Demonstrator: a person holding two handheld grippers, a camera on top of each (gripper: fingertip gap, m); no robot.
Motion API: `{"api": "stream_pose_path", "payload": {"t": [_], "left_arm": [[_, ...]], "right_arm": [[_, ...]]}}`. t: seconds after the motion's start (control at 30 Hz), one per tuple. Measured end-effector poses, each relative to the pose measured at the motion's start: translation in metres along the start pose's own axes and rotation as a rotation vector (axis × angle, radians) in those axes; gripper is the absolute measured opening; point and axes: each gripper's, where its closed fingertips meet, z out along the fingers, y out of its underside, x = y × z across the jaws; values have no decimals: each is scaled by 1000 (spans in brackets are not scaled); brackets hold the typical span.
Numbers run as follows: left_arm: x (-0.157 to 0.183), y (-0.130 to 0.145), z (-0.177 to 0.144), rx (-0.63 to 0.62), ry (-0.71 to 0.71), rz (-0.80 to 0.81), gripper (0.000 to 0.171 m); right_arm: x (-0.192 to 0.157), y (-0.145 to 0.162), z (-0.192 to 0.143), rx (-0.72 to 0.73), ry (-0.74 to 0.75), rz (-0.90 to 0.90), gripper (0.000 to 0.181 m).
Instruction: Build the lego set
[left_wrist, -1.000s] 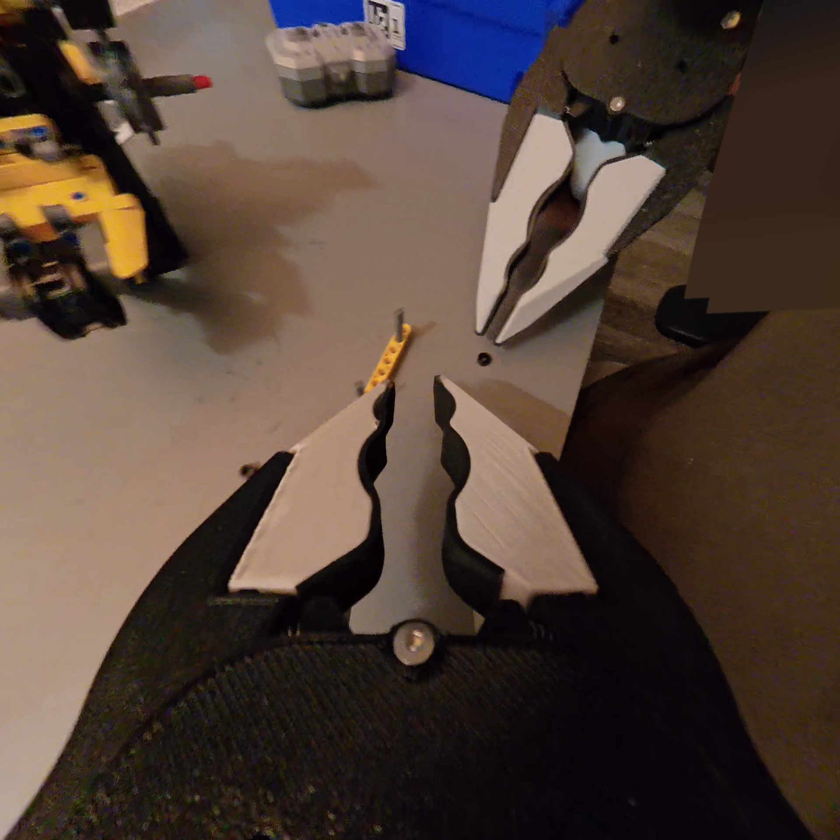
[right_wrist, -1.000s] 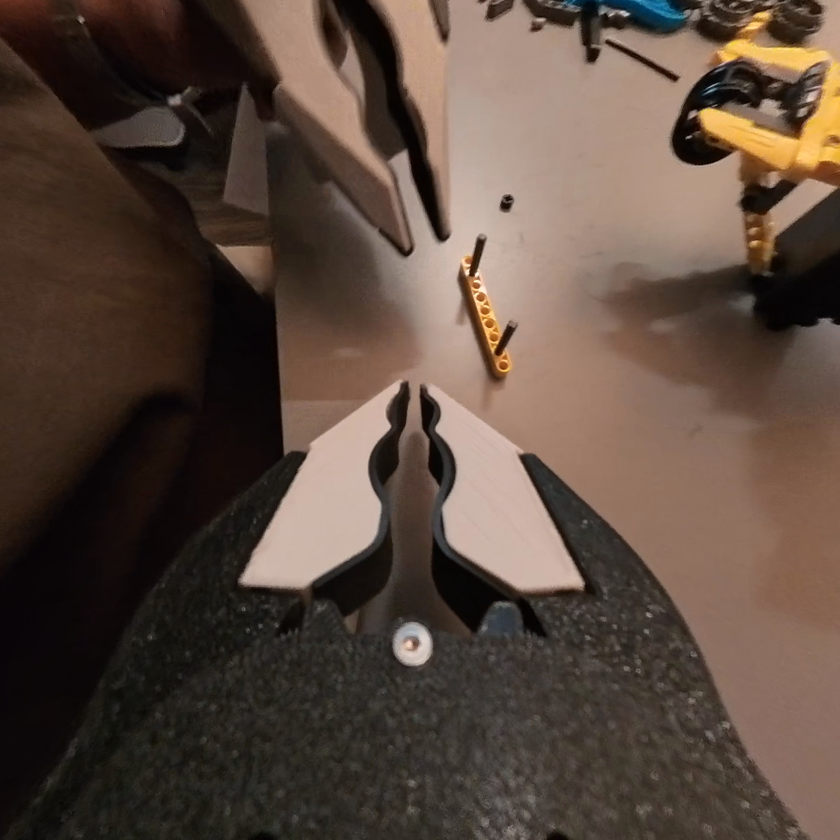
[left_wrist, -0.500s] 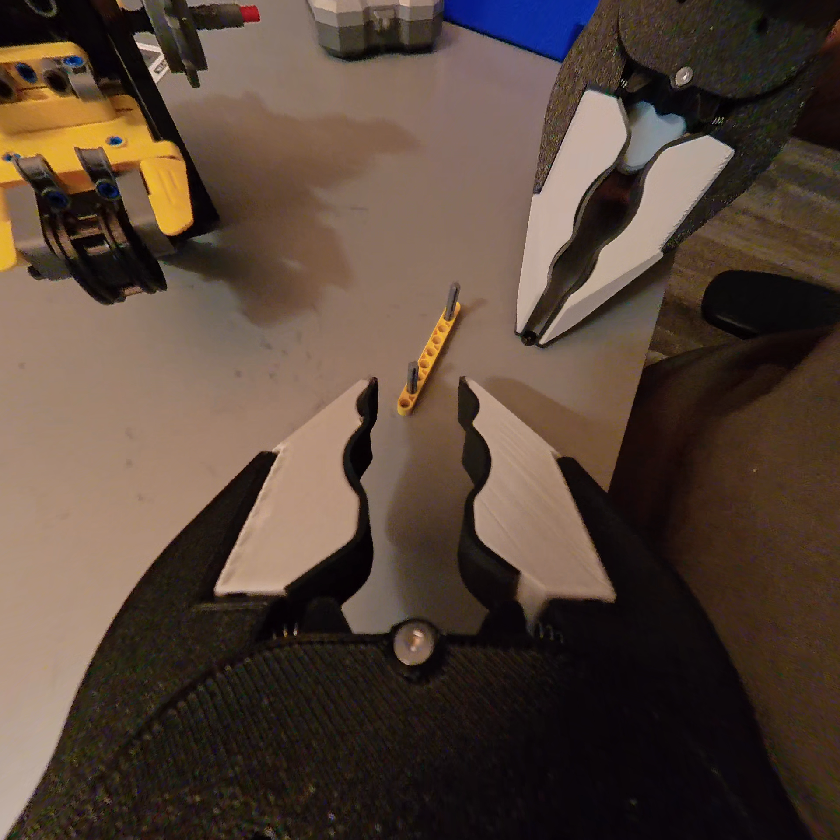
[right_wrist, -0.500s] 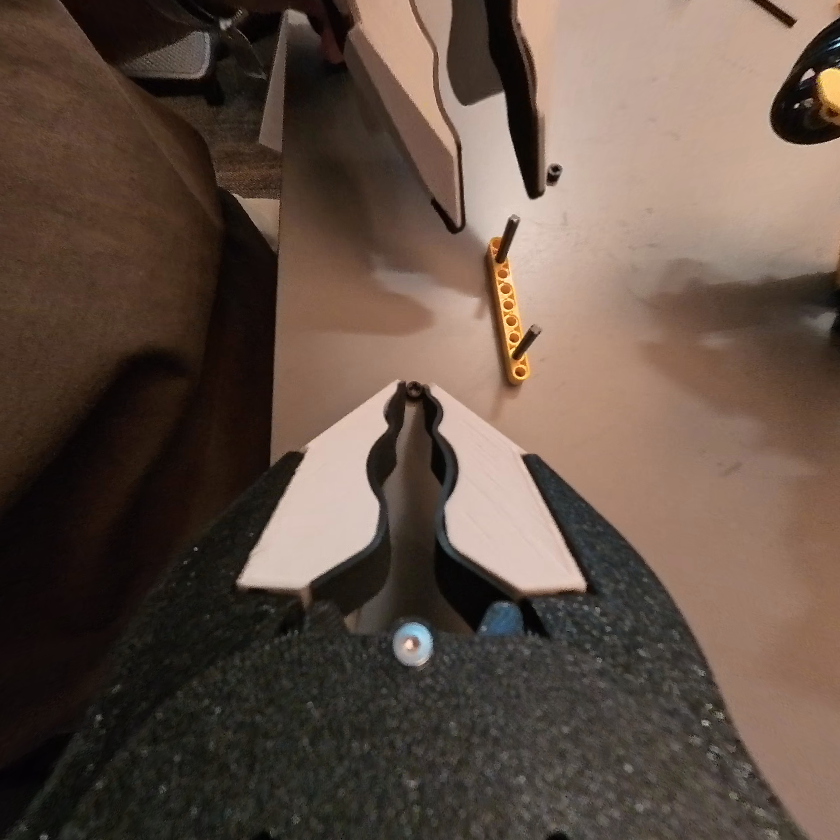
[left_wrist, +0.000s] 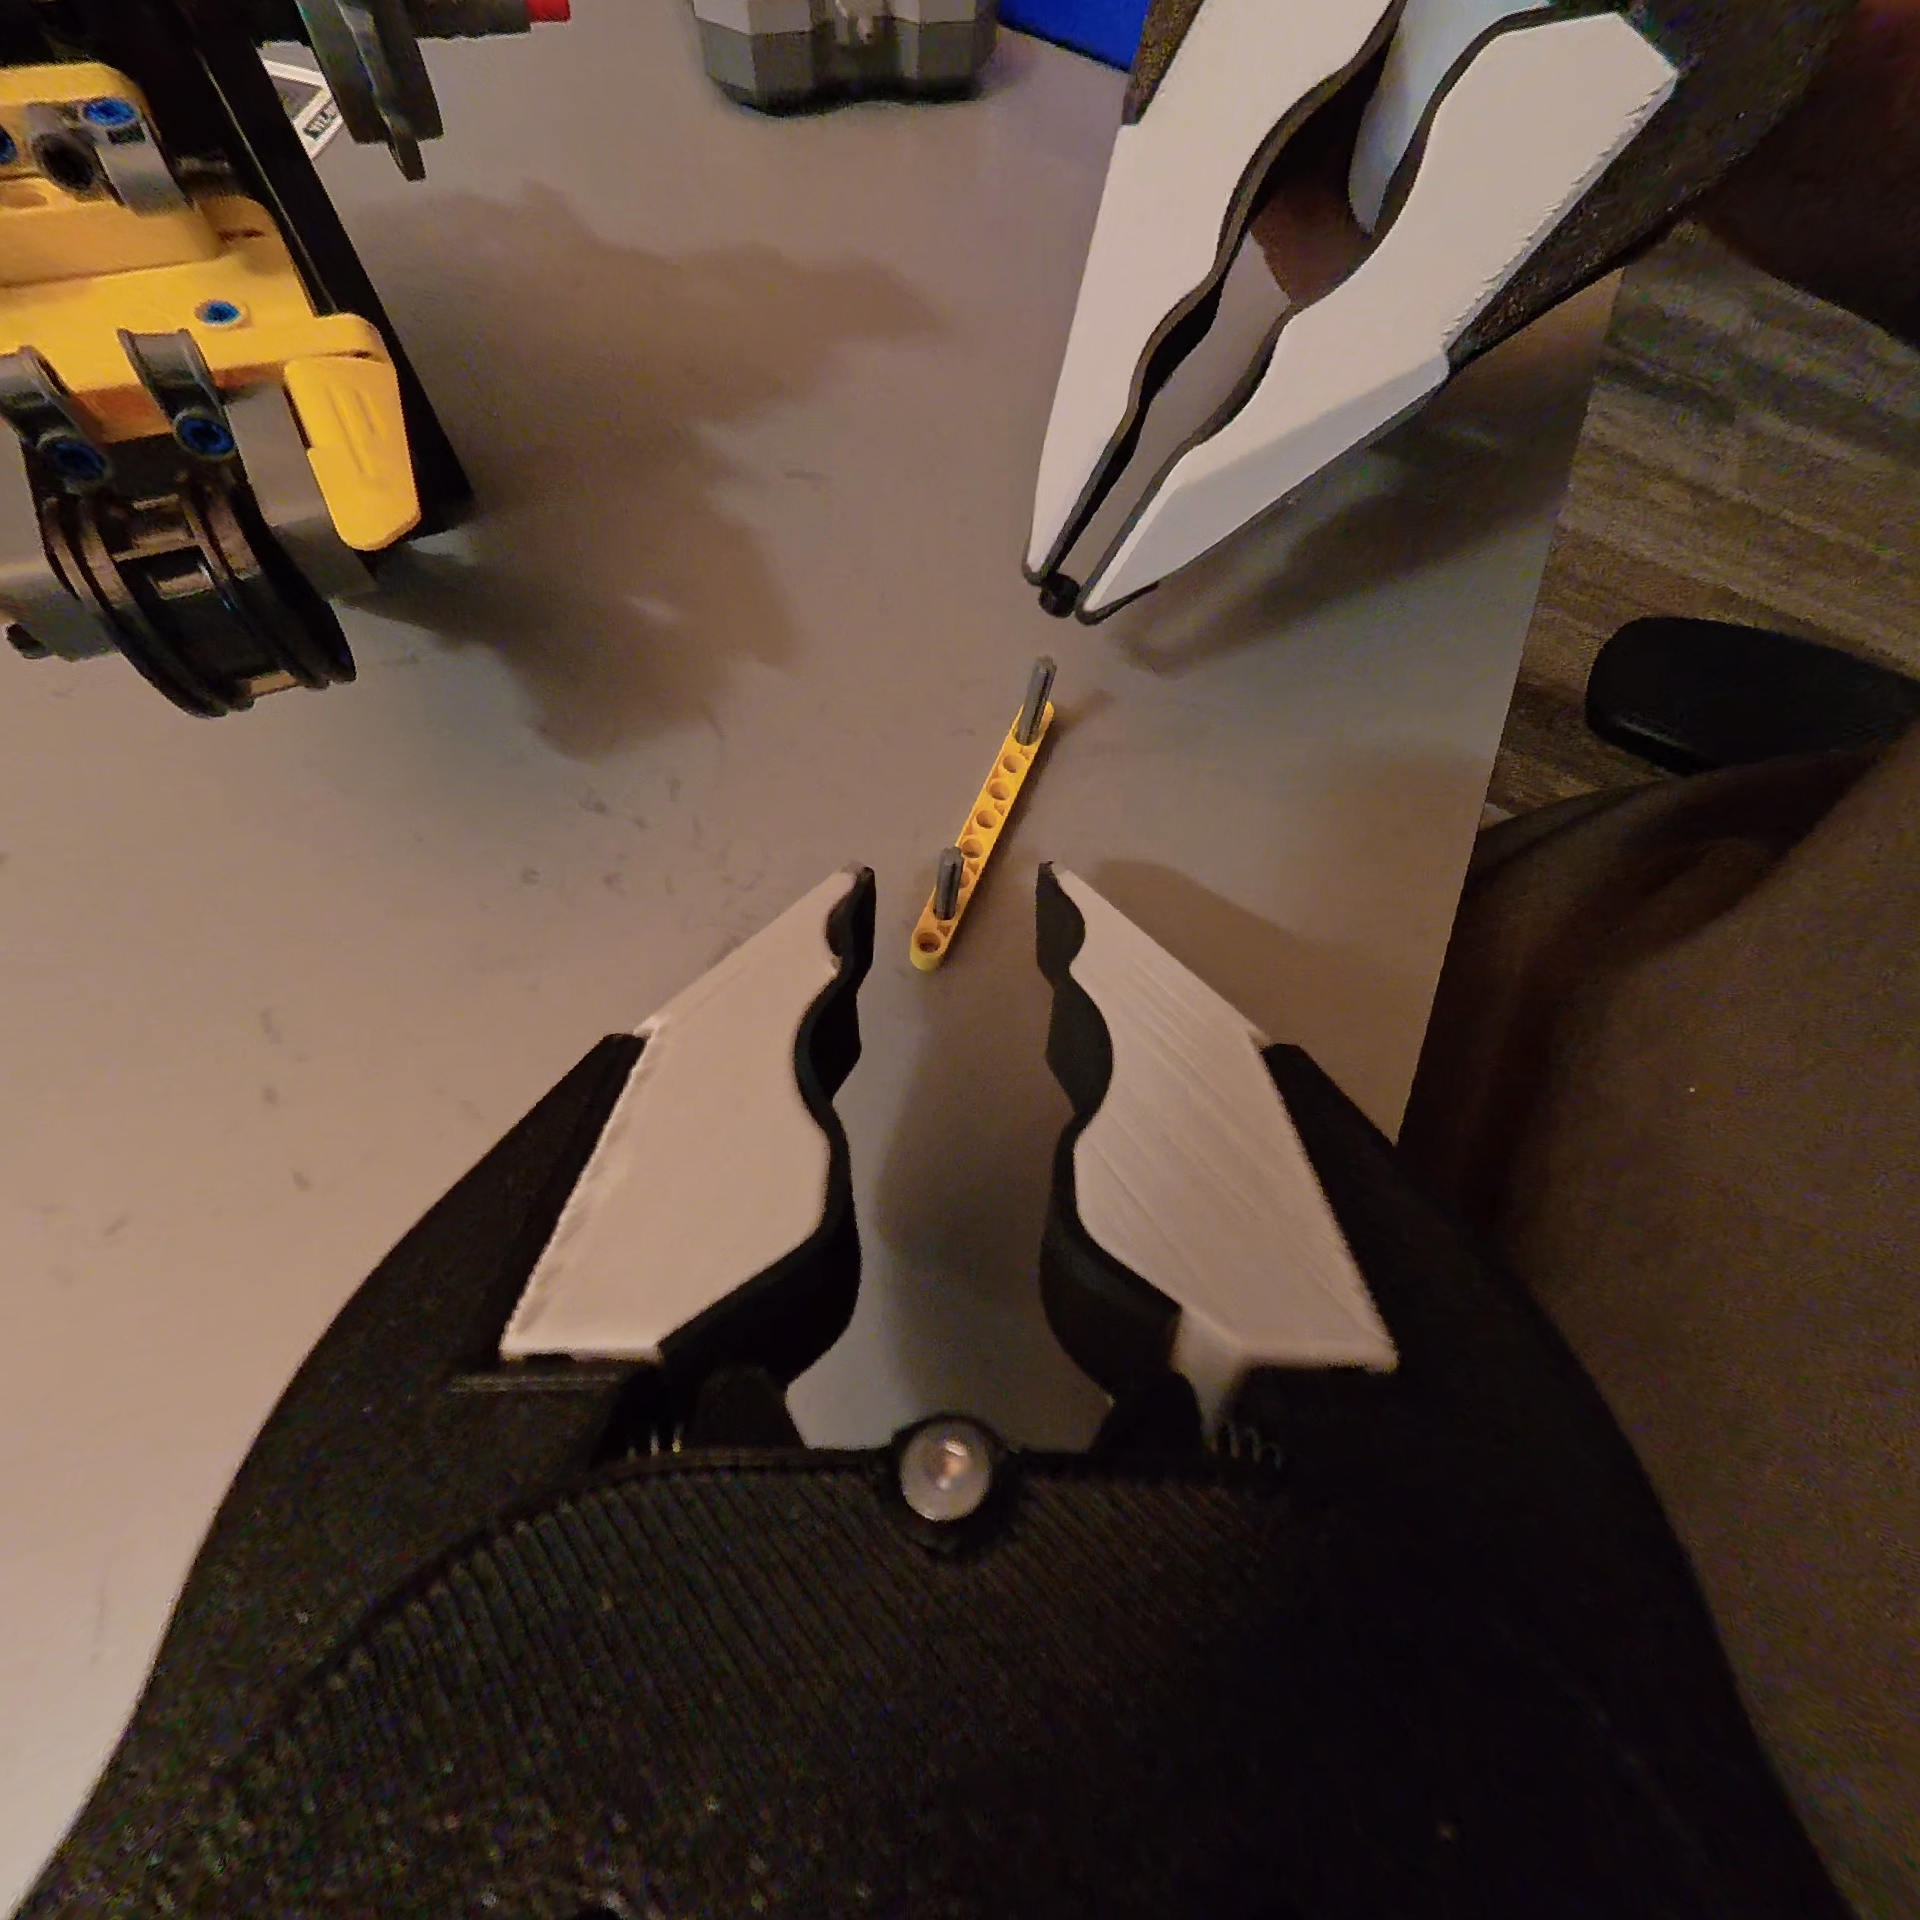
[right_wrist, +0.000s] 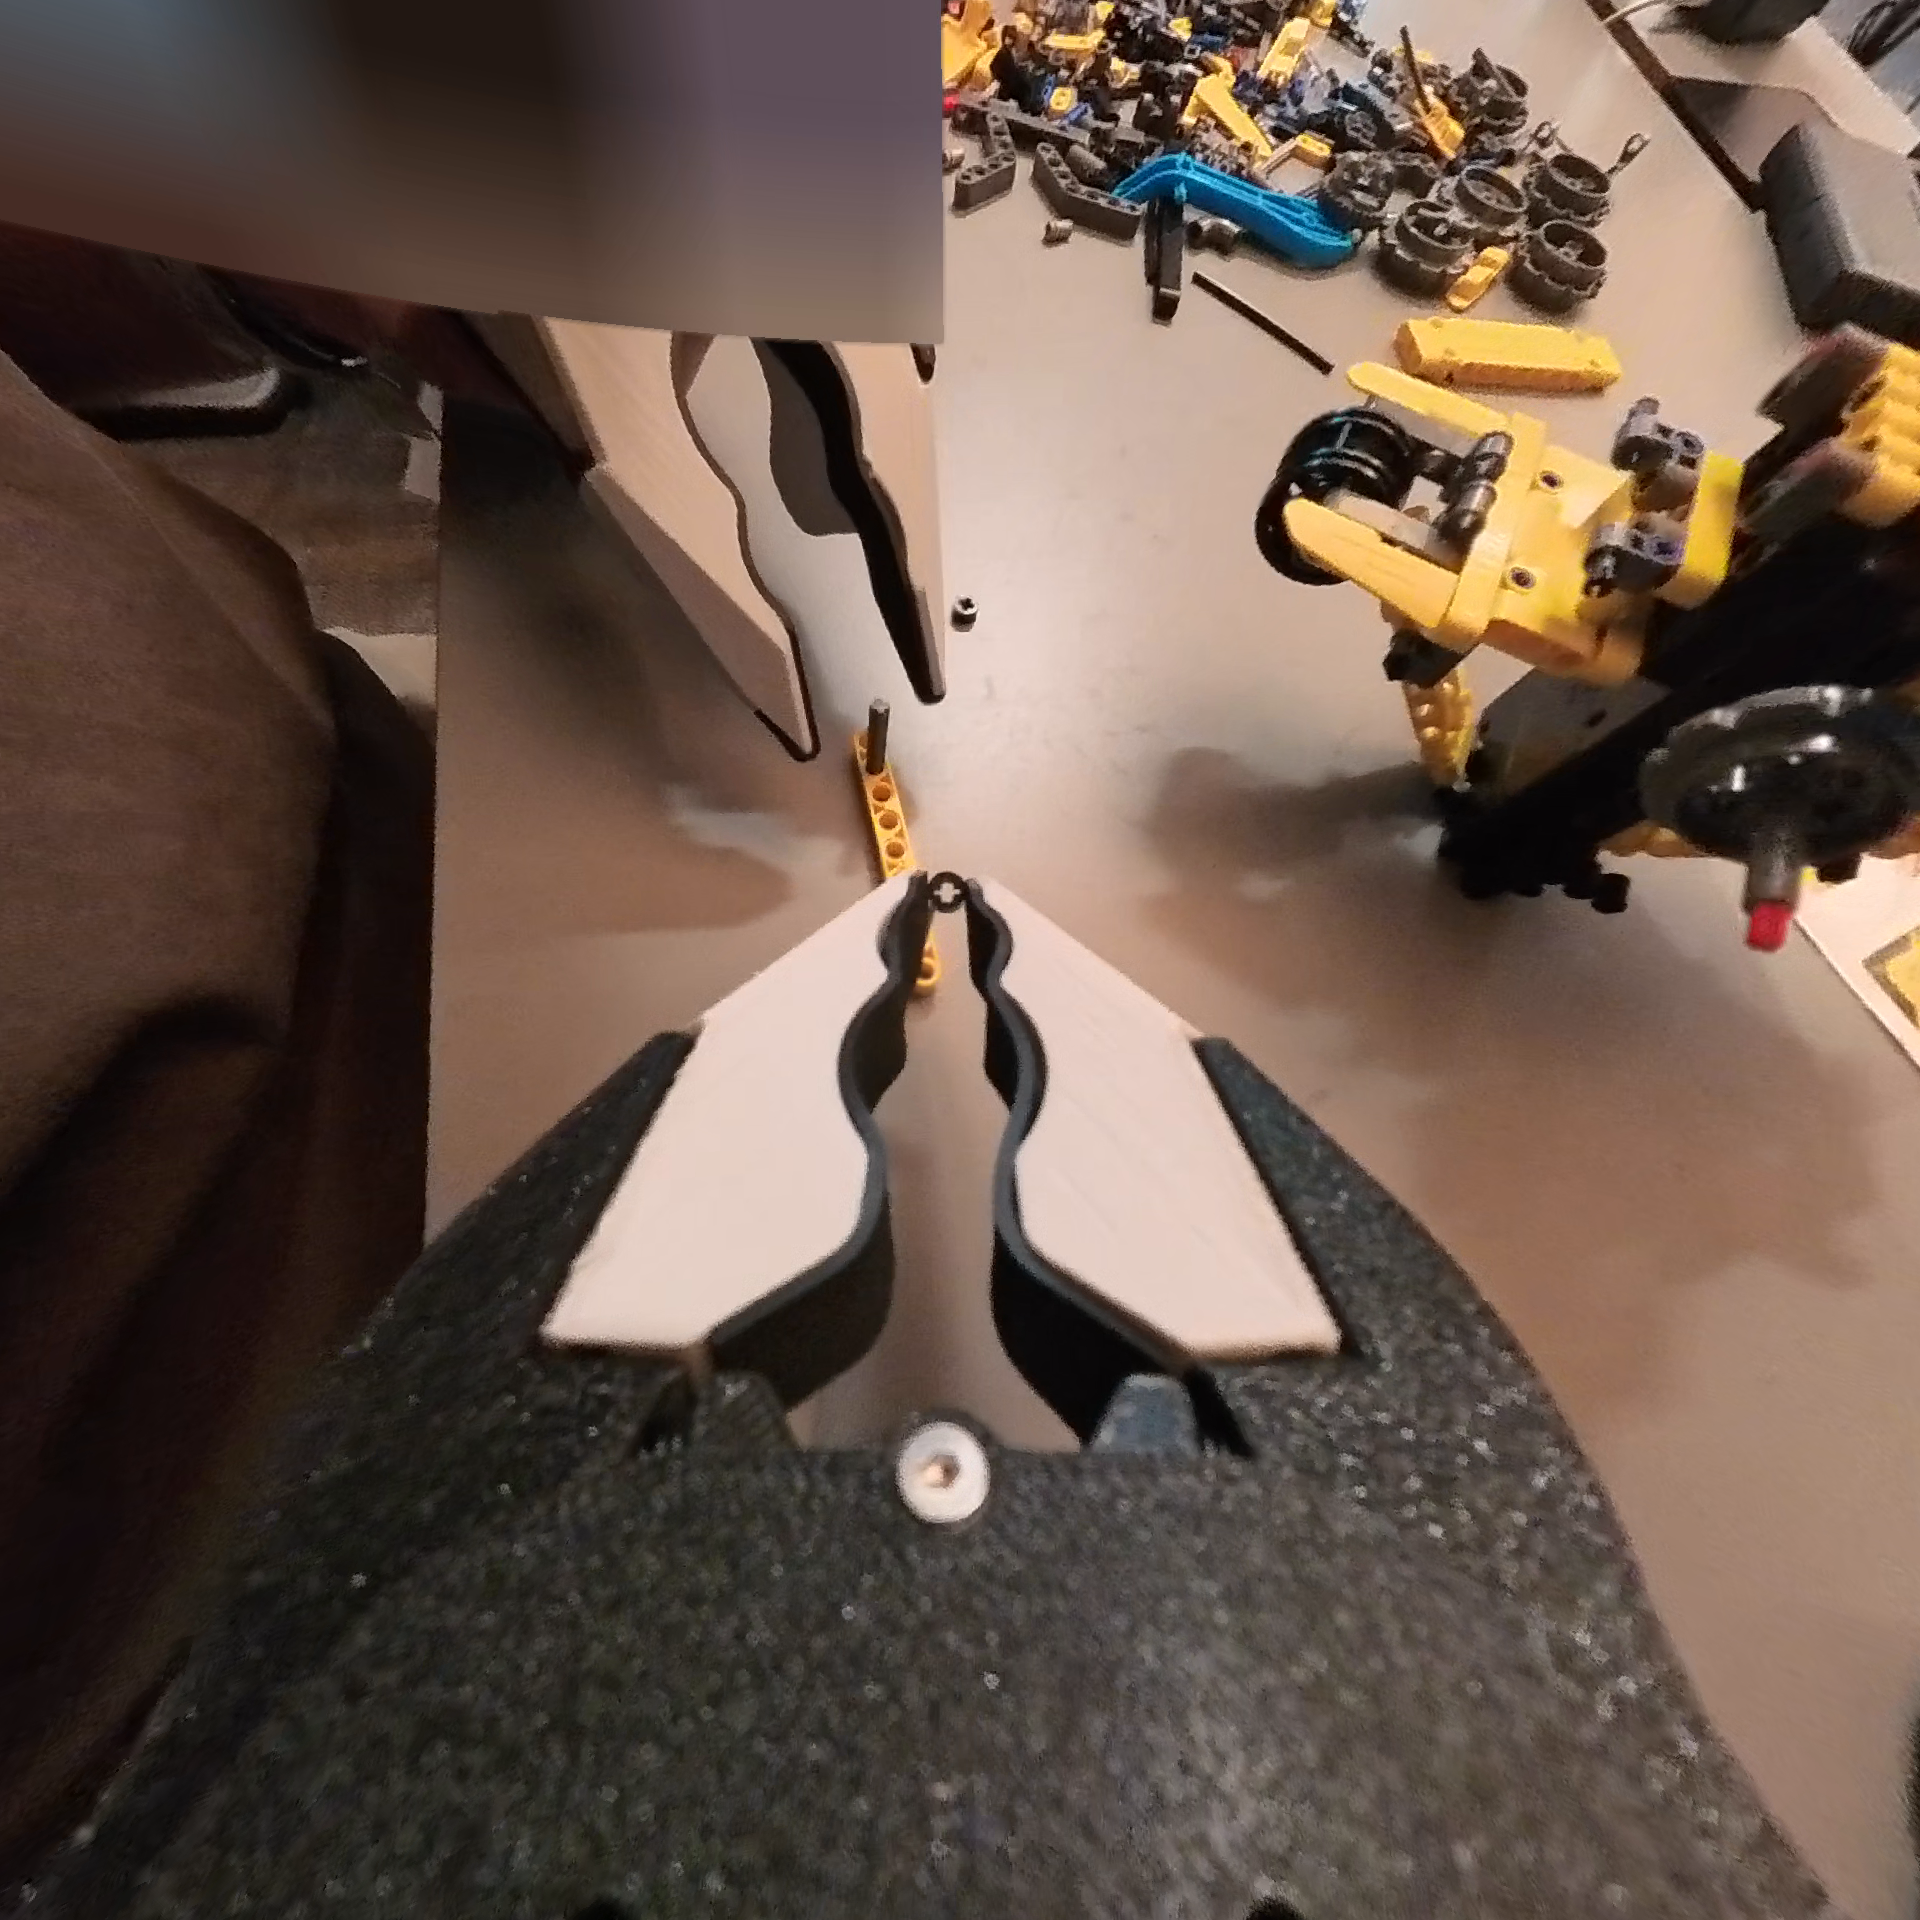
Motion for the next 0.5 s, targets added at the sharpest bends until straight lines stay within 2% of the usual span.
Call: {"api": "stream_pose_path", "payload": {"t": [0.23,0.5], "left_arm": [[0,2,2,-13,-17,24,25],[0,2,1,-11,2,1,23]], "right_arm": [[-6,3,8,-40,-116,47,6],[-5,5,10,-67,-119,35,6]]}}
